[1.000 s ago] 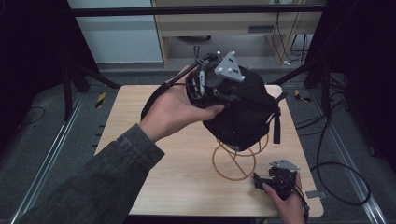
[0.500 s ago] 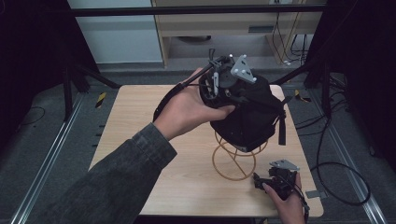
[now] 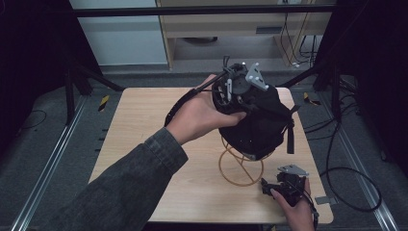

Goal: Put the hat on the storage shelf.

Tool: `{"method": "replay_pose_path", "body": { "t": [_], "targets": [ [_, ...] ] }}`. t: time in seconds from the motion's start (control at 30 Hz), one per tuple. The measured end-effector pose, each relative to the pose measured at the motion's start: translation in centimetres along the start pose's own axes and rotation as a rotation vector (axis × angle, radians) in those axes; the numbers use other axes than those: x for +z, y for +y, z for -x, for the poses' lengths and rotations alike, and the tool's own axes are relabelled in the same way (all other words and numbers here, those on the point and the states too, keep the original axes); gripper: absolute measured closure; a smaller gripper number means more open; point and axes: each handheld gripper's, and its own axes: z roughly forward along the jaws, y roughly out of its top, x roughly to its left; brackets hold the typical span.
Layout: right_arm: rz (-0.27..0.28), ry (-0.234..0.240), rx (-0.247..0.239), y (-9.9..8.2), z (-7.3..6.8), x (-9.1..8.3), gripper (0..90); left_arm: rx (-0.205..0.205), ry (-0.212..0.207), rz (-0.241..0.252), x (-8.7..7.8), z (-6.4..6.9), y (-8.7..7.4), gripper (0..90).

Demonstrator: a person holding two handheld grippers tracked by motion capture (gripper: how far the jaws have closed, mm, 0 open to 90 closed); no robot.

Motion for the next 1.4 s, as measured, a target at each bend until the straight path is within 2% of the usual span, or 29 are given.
{"method": "replay_pose_path", "body": {
  "t": [0.23,0.3,0.37,0.47,0.63,0.97,1.2,1.4],
  "targets": [
    [-0.002,0.002,-0.001,0.0,0.0,0.0,0.4,-0.001,-0.002,-0.019,1.2,0.1,-0.1,72.7],
    [-0.003,0.002,-0.001,0.0,0.0,0.0,0.4,0.003,0.004,-0.041,2.1,0.2,-0.3,72.5],
    [-0.002,0.002,-0.001,0.0,0.0,0.0,0.4,0.001,0.003,-0.044,2.4,0.1,-0.4,72.5],
    [-0.003,0.001,-0.001,0.0,0.0,0.0,0.4,-0.016,-0.013,-0.049,3.2,0.0,-0.8,72.5],
    [-0.003,0.002,0.000,0.0,0.0,0.0,0.4,-0.015,-0.023,-0.063,4.2,0.4,-1.1,72.0],
    [-0.002,-0.002,-0.003,0.0,0.0,0.0,0.4,-0.036,-0.037,-0.067,5.2,0.4,-1.9,71.0],
    [-0.003,-0.001,-0.003,0.0,0.0,0.0,0.4,-0.036,-0.051,-0.072,5.7,0.6,-2.1,70.5],
    [-0.001,-0.002,-0.006,0.0,0.0,0.0,0.4,-0.044,-0.049,-0.065,6.1,0.7,-2.5,69.7]
  ]
}}
